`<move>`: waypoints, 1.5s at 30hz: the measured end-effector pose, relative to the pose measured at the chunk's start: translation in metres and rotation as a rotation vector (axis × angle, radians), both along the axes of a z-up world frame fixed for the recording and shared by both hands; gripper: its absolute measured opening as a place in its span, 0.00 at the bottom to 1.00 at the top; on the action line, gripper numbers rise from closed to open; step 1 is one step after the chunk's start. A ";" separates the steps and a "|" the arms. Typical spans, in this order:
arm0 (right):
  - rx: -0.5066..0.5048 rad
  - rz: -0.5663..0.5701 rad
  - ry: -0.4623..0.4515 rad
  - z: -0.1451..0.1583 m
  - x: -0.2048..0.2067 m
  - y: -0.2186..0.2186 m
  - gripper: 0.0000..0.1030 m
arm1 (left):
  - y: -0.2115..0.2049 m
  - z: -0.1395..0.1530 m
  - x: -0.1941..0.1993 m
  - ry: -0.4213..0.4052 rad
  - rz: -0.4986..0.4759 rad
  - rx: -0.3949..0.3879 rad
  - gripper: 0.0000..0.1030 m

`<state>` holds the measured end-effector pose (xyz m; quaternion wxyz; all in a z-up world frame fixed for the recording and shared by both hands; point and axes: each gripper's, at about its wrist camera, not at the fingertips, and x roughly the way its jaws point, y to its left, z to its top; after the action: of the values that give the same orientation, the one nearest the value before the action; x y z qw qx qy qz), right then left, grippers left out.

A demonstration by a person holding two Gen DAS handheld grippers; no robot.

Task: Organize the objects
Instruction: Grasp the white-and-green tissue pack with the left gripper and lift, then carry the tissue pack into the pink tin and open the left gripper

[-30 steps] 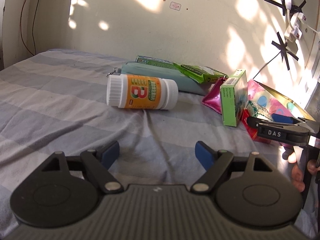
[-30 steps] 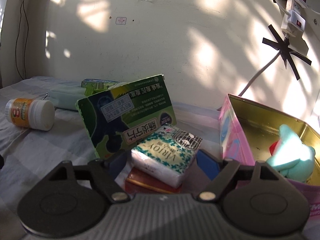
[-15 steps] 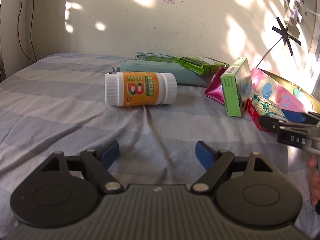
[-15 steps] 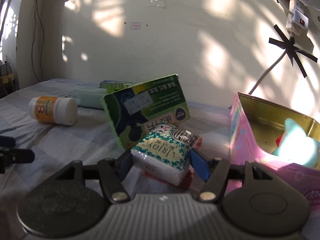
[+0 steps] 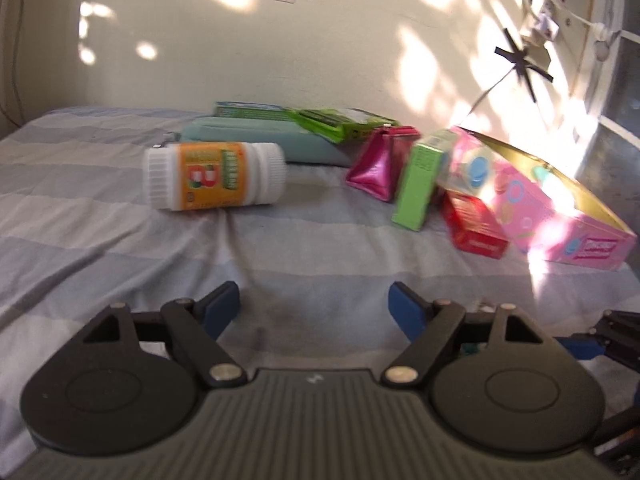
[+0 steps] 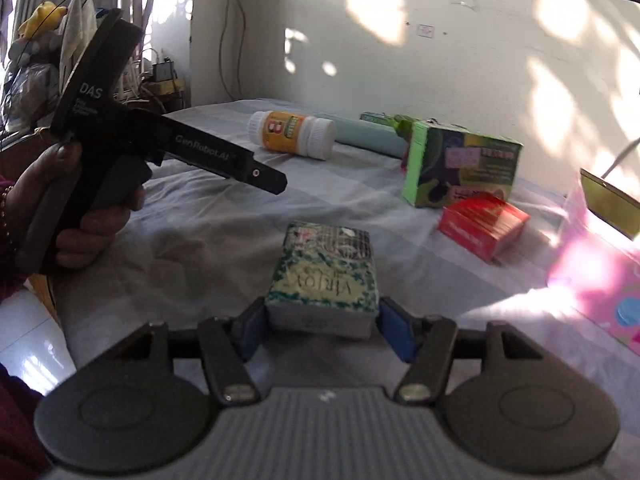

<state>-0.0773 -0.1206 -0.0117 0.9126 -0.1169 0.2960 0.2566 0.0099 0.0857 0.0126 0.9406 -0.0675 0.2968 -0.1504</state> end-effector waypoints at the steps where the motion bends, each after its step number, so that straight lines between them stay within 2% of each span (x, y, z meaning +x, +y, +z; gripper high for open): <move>1: 0.005 -0.026 0.003 0.001 -0.002 -0.006 0.57 | -0.010 0.002 -0.002 0.010 -0.054 -0.032 0.80; 3: 0.024 -0.070 0.003 0.002 -0.007 -0.019 0.57 | -0.035 0.005 -0.004 0.023 -0.169 -0.058 0.76; 6: 0.040 -0.116 -0.003 0.003 -0.011 -0.034 0.62 | -0.071 0.010 -0.011 0.016 -0.292 -0.020 0.74; 8: 0.052 -0.119 -0.004 0.004 -0.014 -0.040 0.63 | -0.086 0.009 -0.014 0.034 -0.347 0.008 0.70; 13: 0.054 -0.092 -0.023 0.002 -0.018 -0.034 0.62 | -0.097 0.008 -0.025 0.082 -0.407 0.021 0.58; 15: 0.045 -0.098 -0.026 -0.001 -0.016 -0.030 0.62 | -0.102 0.005 -0.025 0.105 -0.399 0.022 0.57; 17: 0.042 -0.114 -0.036 -0.002 -0.016 -0.034 0.57 | -0.110 0.005 -0.024 0.108 -0.404 0.036 0.57; 20: 0.066 -0.162 -0.030 0.000 -0.018 -0.055 0.55 | -0.130 0.009 -0.022 0.118 -0.452 0.032 0.57; 25: 0.062 -0.306 -0.065 0.000 -0.035 -0.105 0.55 | -0.195 0.011 -0.013 0.120 -0.573 0.061 0.57; 31: 0.061 -0.511 -0.087 -0.006 -0.049 -0.176 0.56 | -0.284 0.010 -0.017 0.085 -0.726 0.110 0.57; 34: 0.047 -0.595 -0.098 -0.010 -0.054 -0.204 0.56 | -0.316 0.006 -0.020 0.094 -0.791 0.106 0.57; 38: 0.045 -0.657 -0.098 -0.015 -0.057 -0.231 0.57 | -0.338 0.002 -0.022 0.086 -0.799 0.128 0.57; 41: 0.047 -0.677 -0.094 -0.020 -0.059 -0.240 0.63 | -0.337 0.003 -0.018 0.111 -0.778 0.119 0.58; 45: 0.067 -0.672 -0.100 -0.022 -0.061 -0.240 0.63 | -0.330 0.005 -0.014 0.130 -0.749 0.100 0.57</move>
<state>-0.1383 -0.3606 -0.0337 0.9629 0.0048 0.2641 -0.0548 -0.0041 -0.2441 0.0177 0.8018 0.0824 0.3668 -0.4644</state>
